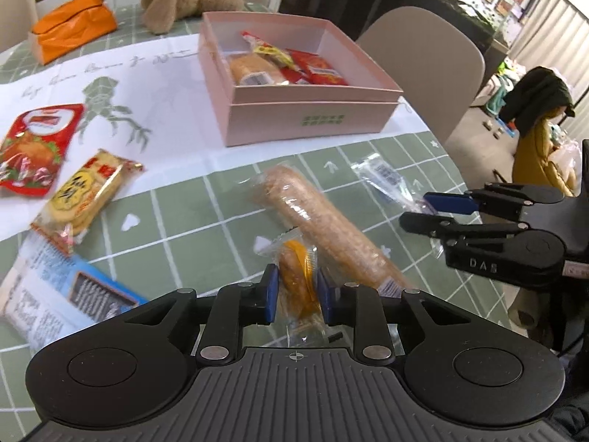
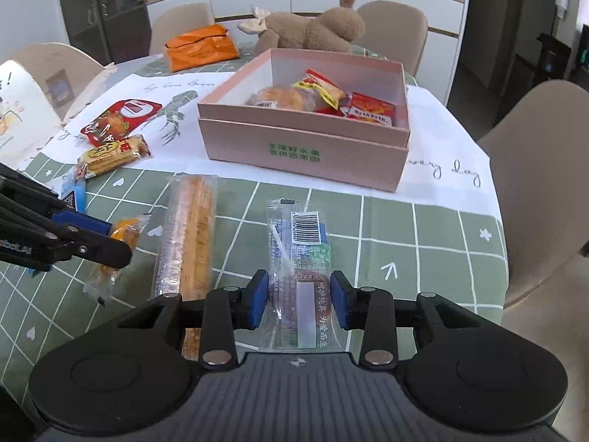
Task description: Organize snacks
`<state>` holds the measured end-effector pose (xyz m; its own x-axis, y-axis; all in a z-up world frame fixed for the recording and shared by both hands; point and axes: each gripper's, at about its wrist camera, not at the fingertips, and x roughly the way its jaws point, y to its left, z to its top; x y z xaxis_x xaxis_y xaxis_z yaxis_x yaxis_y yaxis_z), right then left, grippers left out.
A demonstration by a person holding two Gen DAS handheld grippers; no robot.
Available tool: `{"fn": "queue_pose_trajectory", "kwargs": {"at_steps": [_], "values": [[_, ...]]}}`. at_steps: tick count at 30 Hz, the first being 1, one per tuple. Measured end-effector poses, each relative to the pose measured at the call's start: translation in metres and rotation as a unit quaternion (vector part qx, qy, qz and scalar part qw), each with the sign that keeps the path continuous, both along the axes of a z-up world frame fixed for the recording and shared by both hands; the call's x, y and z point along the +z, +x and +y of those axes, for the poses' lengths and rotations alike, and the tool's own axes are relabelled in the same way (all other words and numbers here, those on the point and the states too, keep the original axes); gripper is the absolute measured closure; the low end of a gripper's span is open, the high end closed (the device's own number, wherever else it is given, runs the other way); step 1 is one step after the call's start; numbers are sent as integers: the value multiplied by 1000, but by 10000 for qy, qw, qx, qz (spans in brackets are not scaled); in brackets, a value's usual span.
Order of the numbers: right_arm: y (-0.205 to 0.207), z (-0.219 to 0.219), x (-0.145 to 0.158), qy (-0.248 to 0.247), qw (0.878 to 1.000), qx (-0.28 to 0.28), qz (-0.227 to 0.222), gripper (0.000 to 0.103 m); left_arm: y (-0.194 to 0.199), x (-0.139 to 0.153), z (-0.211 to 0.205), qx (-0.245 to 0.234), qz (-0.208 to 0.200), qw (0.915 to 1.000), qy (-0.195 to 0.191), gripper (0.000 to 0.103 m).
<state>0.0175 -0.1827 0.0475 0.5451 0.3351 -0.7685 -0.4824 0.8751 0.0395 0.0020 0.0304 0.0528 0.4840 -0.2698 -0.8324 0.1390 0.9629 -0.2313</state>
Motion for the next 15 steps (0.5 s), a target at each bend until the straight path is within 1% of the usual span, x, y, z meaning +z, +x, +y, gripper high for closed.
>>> {"fn": "queue_pose_trajectory", "kwargs": {"at_steps": [2,4,6,7,9,10,13,15], "values": [[2,0,-2,-57,10000,-39,25,67,-5,3,11,160,-3,9999,-58,76],[2,0,-4,-94,9999,-36,44,67,-10,6,29,443,-41,9990,-60,76],[2,2,-6,-133,9999,37,73,67,-15,7,53,870,-55,9962,-20,76],[2,4,-7,-177,9998,77,73,67,-18,5,68,1183,-38,9930,-11,76],[1,9,-8,-238,9996,156,78,67,-26,3,94,1754,-15,9845,43,76],[1,11,-8,-260,9995,185,67,67,-31,3,110,2059,-16,9785,68,76],[0,16,-6,-303,9992,272,12,66,-46,1,148,2768,-12,9609,104,76],[2,18,0,-228,9992,320,74,63,-54,-2,166,3110,29,9504,69,76]]}}
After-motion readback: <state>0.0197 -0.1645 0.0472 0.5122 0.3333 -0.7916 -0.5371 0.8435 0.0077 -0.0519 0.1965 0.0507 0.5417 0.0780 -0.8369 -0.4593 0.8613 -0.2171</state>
